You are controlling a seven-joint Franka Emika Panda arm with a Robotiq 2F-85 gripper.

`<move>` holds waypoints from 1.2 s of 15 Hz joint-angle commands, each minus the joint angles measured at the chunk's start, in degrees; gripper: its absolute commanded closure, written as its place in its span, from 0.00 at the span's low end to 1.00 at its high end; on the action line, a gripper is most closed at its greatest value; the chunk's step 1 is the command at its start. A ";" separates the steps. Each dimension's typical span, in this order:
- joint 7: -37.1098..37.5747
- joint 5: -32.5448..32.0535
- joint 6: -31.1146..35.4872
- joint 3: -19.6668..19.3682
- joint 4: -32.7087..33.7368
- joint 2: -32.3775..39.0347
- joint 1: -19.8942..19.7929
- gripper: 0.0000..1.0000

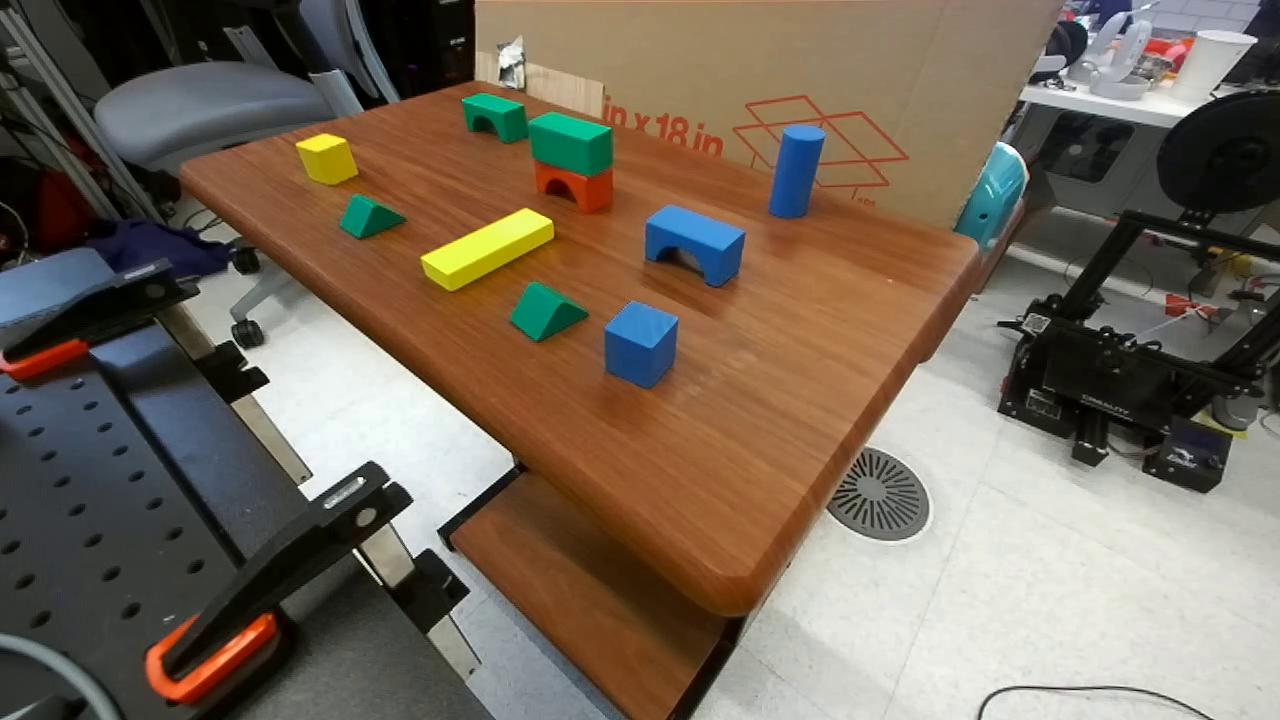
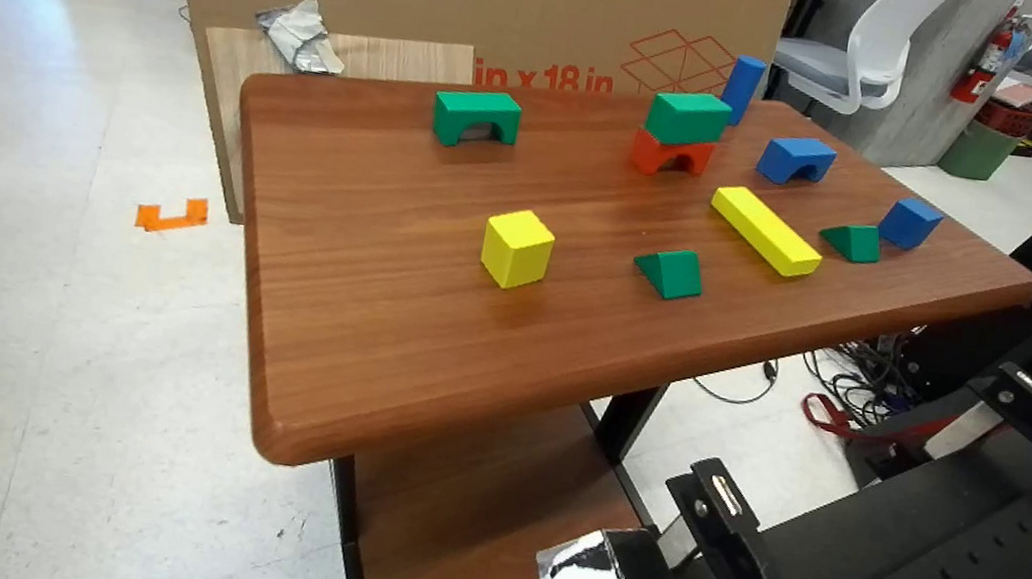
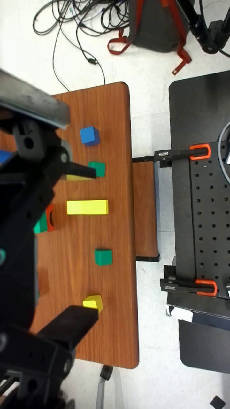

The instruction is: Pick up the blue block and put it on top of the green and

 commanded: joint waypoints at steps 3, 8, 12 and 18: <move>-1.96 -0.63 5.26 -0.59 0.46 5.08 0.51 0.00; -5.26 -2.43 14.62 -1.44 1.26 12.42 -0.10 0.00; -7.07 -5.01 23.09 -2.56 2.26 19.54 -1.06 0.00; -13.50 -5.11 27.97 -5.53 6.94 29.57 -2.45 0.00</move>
